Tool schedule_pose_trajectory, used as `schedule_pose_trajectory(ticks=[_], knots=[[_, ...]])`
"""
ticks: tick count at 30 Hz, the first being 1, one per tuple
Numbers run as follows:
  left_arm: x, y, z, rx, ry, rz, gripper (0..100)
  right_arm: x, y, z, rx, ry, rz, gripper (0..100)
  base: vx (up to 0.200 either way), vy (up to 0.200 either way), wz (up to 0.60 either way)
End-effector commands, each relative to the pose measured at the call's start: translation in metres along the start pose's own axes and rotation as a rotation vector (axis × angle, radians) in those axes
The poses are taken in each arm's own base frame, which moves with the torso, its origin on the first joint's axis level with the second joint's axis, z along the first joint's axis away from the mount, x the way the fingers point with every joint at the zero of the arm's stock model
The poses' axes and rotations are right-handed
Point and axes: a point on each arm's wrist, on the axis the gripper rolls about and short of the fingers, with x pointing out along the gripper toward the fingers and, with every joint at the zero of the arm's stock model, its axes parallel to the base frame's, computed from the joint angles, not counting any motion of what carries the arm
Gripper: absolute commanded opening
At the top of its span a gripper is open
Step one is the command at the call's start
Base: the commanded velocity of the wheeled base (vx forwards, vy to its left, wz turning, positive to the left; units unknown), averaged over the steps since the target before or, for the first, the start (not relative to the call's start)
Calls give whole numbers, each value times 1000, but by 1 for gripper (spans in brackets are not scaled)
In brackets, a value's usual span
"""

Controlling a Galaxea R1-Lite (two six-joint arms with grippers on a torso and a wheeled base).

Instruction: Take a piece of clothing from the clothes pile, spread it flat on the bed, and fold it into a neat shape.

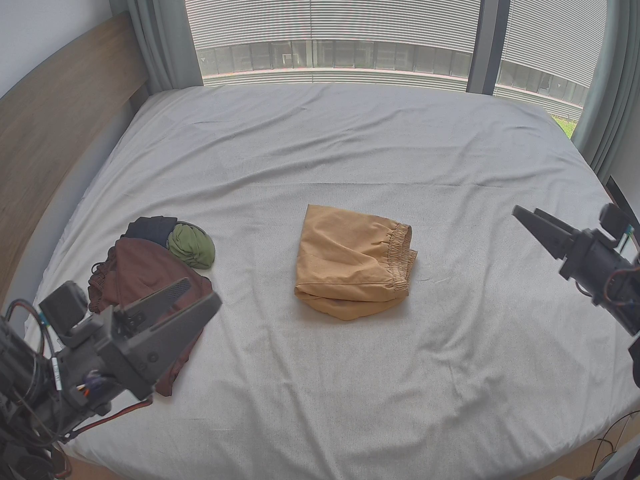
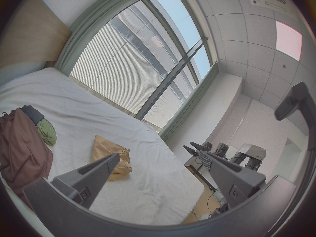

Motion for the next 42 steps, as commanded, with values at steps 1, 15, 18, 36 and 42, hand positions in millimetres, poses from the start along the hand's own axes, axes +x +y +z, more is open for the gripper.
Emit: schedule_pose_trajectory(ticks=[1, 15, 18, 36, 42], knots=[[-50, -21, 13, 21, -84, -31, 100, -75, 28, 5, -91, -109, 13, 100, 0, 0, 0], [-111, -21, -1, 117, 9, 114, 100, -163, 60, -14, -120, -151, 19, 100, 0, 0, 0], [-121, -19, -7, 137, 39, 173, 100, -181, 66, -18, -132, -159, 17, 100, 0, 0, 0], [-174, -21, -43, 237, 5, 344, 100, -220, 61, -69, -169, -150, -103, 100, 0, 0, 0], [-183, -19, -58, 231, 31, 390, 100, -221, 58, -68, -204, -189, -243, 100, 0, 0, 0]])
